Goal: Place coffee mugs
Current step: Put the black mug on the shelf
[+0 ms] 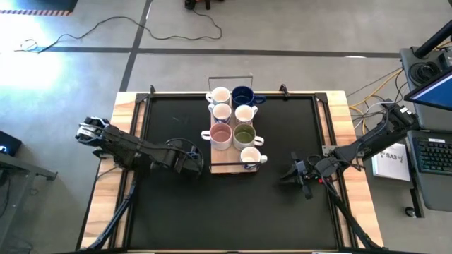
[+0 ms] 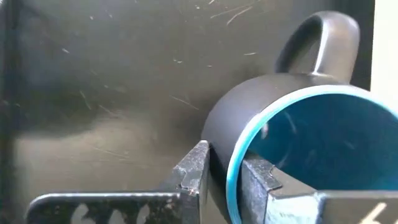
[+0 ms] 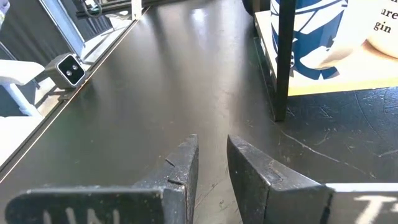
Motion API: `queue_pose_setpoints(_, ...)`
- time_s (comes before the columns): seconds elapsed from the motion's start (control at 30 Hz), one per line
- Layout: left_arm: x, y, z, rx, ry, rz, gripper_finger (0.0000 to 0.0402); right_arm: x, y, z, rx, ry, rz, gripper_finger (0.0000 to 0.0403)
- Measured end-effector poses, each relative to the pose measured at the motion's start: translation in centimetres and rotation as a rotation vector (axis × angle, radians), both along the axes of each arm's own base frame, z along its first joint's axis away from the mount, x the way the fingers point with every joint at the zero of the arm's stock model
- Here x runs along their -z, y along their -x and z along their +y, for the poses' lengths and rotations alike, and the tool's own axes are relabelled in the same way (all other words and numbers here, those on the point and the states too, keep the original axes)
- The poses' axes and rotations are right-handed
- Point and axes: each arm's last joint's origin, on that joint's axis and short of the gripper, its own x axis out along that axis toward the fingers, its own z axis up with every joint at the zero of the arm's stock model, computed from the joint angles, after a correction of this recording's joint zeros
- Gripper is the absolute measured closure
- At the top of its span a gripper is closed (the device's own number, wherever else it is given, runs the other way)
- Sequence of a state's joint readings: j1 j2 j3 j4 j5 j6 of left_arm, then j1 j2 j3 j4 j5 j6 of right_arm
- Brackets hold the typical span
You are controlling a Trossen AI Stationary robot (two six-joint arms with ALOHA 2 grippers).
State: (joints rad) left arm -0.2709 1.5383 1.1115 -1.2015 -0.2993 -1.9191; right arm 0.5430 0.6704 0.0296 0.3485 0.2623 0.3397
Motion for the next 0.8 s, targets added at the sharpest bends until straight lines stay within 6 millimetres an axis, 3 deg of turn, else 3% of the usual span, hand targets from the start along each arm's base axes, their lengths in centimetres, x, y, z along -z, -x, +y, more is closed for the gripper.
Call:
queue_pose_setpoints(0.37, 0.6, -0.5, 0.0, -0.006, -0.008, -0.002, 0.0318, 0.0, 0.0, 0.0, 0.000, 0.000, 0.000, 0.0328)
queue_pose_setpoints(0.57, -0.6, -0.8, -0.2, -0.003, 0.000, -0.032, 0.0263, 0.0, 0.0, 0.0, 0.000, 0.000, 0.000, 0.0328)
queue_pose_setpoints(0.67, -1.8, -0.9, -0.4, 0.115, -0.002, -0.007, 0.0233, 0.0, 0.0, 0.0, 0.000, 0.000, 0.000, 0.0328)
queue_pose_setpoints(0.8, -3.4, -0.8, -0.6, 0.447, -0.001, 0.109, 0.0210, 0.0, 0.0, 0.0, 0.000, 0.000, 0.000, 0.0328)
